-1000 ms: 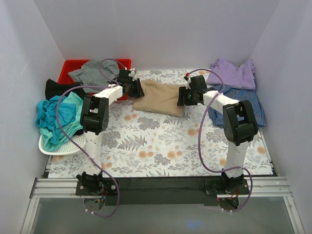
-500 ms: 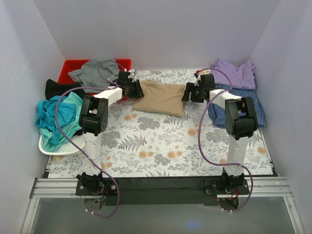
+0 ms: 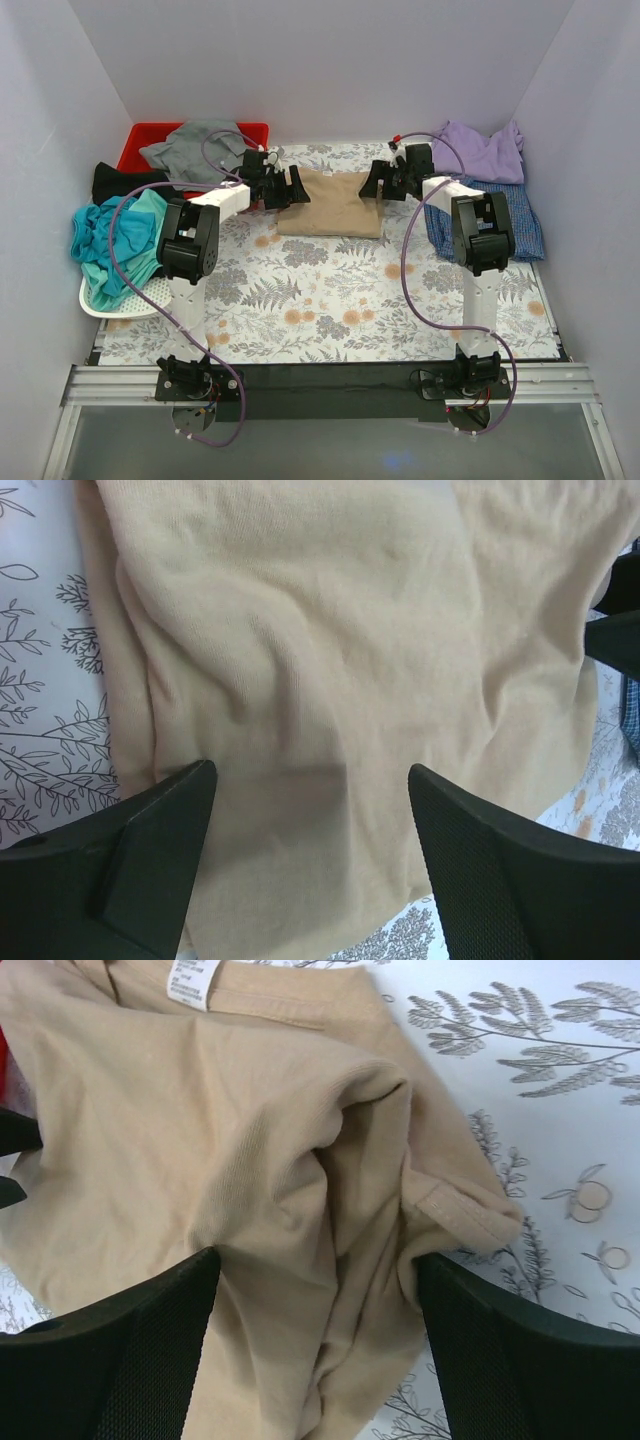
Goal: Fold and stack the t-shirts
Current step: Fold the tshirt
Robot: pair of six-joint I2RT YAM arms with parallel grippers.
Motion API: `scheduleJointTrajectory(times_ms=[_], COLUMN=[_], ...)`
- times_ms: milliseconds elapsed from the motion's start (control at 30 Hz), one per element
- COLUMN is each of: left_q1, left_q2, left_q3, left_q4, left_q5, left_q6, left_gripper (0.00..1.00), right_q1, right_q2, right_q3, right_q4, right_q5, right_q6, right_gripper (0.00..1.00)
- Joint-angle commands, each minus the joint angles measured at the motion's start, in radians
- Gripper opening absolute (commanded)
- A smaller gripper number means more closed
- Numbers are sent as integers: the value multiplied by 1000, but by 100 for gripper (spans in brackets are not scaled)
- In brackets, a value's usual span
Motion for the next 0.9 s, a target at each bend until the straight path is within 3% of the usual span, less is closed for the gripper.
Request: scheduleJointTrajectory(times_ms=[0, 167, 267, 367, 400, 567, 867], left_q1=[39, 39, 39, 39, 39, 39, -59], left_q2=[4, -14, -17, -31, -48, -122, -401], left_q3=[-23, -25, -22, -23, -31, -77, -391], left_q4=[-129, -132, -137, -146, -147, -170, -160], left_q5=[-58, -95, -91, -84, -83, -32, -8], left_q6=[-18, -38, -37, -38, -31, -37, -84], left_gripper=[78, 80, 81, 81, 81, 82, 82], right_q1=[32, 52, 66, 66, 65, 49, 35], right_q2=[7, 23, 41, 53, 49, -40, -276], right_q3=[-17, -31, -20, -13, -13, -63, -327], right_q4=[-18, -35, -35, -32, -32, -65, -263], right_q5=[-53, -73, -103, -123, -120, -79, -179], right_q6=[-4, -14, -9, 11, 9, -47, -240], right_gripper=[85, 79, 69, 25, 2, 1, 1])
